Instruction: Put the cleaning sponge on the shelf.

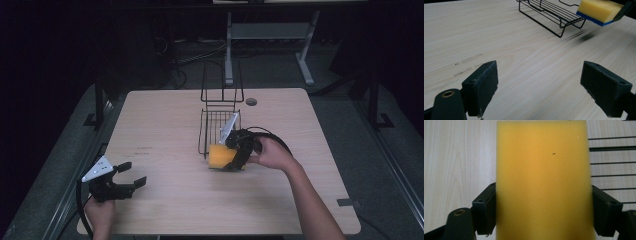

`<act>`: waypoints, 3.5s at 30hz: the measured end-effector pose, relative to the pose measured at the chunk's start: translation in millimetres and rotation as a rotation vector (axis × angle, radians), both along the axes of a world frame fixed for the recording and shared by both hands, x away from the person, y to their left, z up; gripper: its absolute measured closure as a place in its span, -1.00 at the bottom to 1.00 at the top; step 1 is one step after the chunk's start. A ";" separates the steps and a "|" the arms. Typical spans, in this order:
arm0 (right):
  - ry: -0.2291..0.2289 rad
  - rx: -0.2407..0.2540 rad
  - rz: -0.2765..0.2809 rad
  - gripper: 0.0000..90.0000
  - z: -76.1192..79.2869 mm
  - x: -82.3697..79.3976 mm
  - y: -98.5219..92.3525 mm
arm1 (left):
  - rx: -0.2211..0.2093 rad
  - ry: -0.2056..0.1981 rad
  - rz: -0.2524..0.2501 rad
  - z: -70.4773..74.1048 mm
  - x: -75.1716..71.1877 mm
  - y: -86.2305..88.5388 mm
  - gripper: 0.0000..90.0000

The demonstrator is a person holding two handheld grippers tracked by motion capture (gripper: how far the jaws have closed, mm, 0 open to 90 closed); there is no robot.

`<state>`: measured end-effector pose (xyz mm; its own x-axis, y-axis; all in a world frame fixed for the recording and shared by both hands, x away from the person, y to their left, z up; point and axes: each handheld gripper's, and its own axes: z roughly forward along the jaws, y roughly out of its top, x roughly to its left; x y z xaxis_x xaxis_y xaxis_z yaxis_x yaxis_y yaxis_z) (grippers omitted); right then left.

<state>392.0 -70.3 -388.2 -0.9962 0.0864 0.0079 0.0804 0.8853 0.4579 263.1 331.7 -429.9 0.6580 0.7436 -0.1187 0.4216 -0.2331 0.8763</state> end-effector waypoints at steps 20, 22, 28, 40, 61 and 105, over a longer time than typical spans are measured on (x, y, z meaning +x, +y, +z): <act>0.043 -0.009 -0.020 -0.52 -2.9 33.6 6.2 | -0.005 -0.002 0.001 0.0 0.5 1.0 -0.69; 0.042 -0.027 -0.025 -0.52 -3.6 35.2 7.2 | -0.006 -0.001 0.001 0.0 0.6 1.0 -0.69; 0.064 -0.011 -0.023 -0.52 -0.8 44.3 10.6 | -0.003 -0.003 0.000 0.1 0.6 0.4 -0.69; 0.077 -0.050 -0.035 -0.52 -1.6 65.3 16.9 | -0.006 -0.001 0.001 0.1 1.2 -0.5 -0.69; 0.072 -0.079 -0.048 -0.53 -15.5 90.2 26.6 | -0.008 0.000 0.001 -0.9 2.6 0.0 -0.69; 0.057 -0.089 -0.060 -0.60 -17.4 86.3 28.0 | -0.007 -0.001 0.000 -1.0 2.9 0.1 -0.69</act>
<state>478.3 -42.3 -405.6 -0.9874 0.1484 0.0541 0.1579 0.9151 0.3710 266.0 331.8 -430.9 0.6582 0.7427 -0.1234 0.4210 -0.2272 0.8782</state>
